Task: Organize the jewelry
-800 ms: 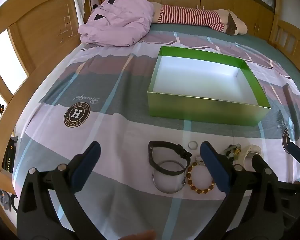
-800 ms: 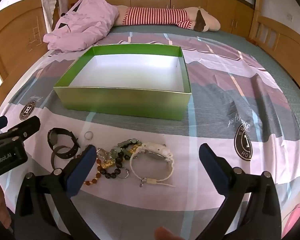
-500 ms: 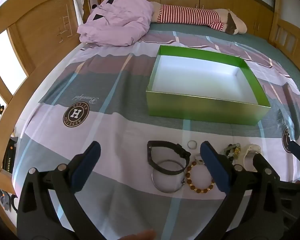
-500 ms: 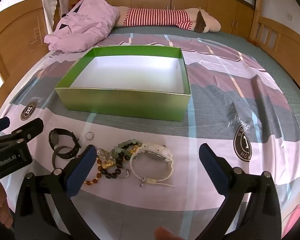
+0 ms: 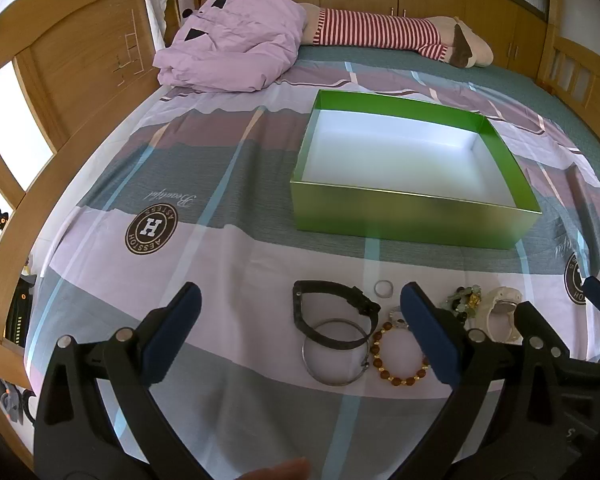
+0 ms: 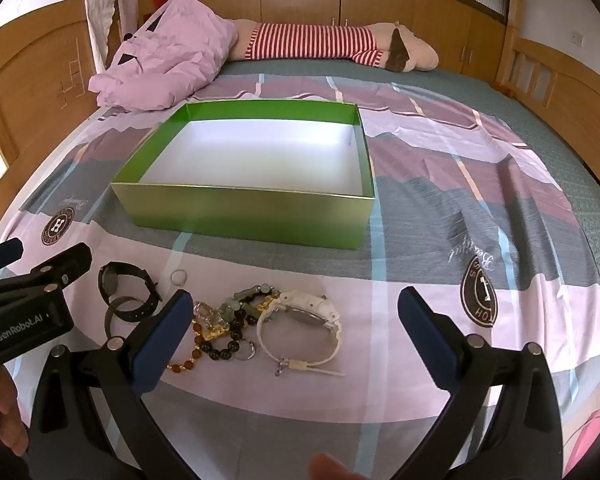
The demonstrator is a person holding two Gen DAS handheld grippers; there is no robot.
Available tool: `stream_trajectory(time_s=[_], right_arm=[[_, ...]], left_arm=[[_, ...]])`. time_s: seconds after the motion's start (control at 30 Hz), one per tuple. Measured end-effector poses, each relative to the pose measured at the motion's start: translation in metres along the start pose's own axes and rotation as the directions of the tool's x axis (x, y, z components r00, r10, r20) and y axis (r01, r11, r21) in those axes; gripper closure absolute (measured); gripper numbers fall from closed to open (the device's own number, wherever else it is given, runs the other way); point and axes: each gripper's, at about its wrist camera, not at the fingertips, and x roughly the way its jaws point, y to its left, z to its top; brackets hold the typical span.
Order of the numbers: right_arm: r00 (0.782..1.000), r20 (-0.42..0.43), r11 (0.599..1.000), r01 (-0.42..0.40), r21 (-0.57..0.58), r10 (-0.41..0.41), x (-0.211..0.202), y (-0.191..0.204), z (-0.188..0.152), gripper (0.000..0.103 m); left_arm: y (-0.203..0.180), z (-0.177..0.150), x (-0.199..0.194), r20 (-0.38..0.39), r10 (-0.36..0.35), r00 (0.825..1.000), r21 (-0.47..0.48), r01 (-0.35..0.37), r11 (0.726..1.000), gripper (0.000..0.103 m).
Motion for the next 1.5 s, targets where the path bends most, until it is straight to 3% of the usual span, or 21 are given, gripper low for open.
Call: stream_trajectory(time_s=[1.5], right_arm=[[1.000,0.021,1.000,0.000,0.003,0.000,-0.006,0.000,0.002,0.001]], left_arm=[[-0.009,-0.004,0.000,-0.007,0.004,1.000,0.021,-0.003,1.000,0.002]])
